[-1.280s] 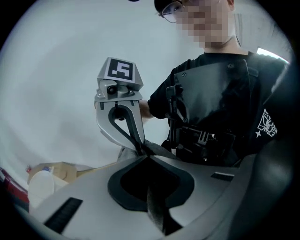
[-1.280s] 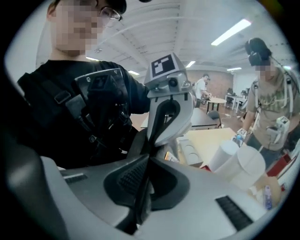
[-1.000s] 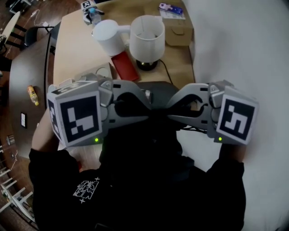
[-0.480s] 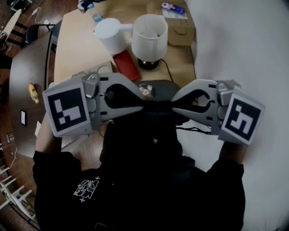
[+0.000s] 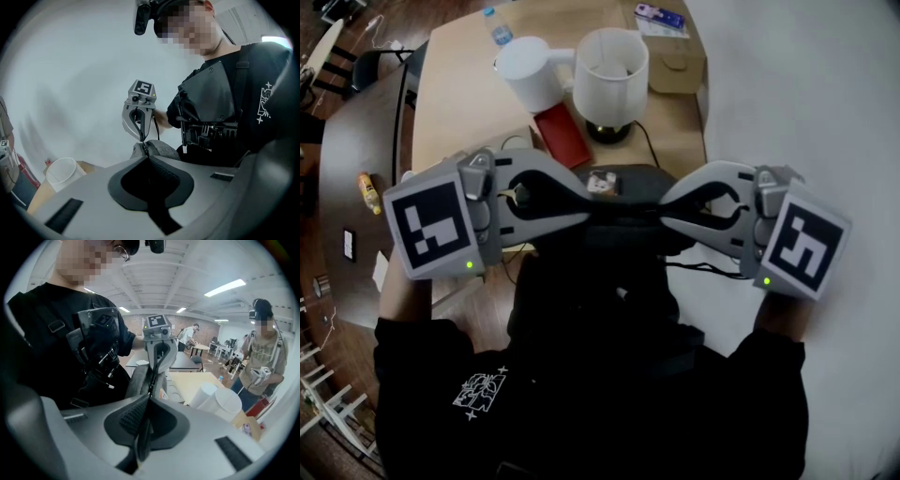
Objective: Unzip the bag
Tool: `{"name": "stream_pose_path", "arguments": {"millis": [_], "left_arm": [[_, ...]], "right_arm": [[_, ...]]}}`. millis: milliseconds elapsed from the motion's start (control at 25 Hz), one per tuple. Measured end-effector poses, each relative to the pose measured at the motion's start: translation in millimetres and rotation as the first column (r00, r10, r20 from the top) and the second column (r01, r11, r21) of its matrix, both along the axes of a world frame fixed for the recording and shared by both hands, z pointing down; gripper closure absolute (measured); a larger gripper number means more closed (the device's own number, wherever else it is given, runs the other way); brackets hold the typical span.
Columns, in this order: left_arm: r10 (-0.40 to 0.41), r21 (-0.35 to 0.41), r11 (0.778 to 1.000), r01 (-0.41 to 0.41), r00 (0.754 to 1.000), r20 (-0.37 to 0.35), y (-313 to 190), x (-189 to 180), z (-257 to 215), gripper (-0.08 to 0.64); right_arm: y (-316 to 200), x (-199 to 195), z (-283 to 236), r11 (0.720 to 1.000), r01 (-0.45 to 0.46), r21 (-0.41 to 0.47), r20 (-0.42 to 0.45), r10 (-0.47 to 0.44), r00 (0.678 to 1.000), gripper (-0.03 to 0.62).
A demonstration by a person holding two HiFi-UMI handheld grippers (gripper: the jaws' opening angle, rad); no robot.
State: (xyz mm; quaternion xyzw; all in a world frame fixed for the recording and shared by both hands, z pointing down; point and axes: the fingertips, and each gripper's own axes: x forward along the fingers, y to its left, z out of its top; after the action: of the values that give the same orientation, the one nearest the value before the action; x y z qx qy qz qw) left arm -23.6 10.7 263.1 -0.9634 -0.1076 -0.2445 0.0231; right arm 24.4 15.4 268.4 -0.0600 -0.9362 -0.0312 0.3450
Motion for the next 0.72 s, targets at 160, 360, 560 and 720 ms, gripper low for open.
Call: {"name": "stream_pose_path", "arguments": {"millis": [160,360,560,720], "left_arm": [[-0.006,0.005,1.000,0.006,1.000,-0.008,-1,-1,0,0.555],[-0.032,-0.019,0.999,0.032,0.999,-0.031,-6,-6,-1,0.555],[-0.076,-0.050,0.996,0.073,0.996,-0.052,-10,-15,-1,0.555],[-0.132,-0.083,0.989,0.126,0.989,-0.066,-17,-25,2,0.555]], "right_arm": [[-2,1,0,1.000,-0.004,-0.006,0.008,0.004,1.000,0.577],[-5,6,1,1.000,-0.021,-0.003,0.012,0.021,1.000,0.577],[-7,12,0,0.999,-0.043,0.001,0.015,0.043,0.999,0.577],[-12,15,2,0.998,-0.066,0.018,0.016,0.065,0.998,0.577]]}}
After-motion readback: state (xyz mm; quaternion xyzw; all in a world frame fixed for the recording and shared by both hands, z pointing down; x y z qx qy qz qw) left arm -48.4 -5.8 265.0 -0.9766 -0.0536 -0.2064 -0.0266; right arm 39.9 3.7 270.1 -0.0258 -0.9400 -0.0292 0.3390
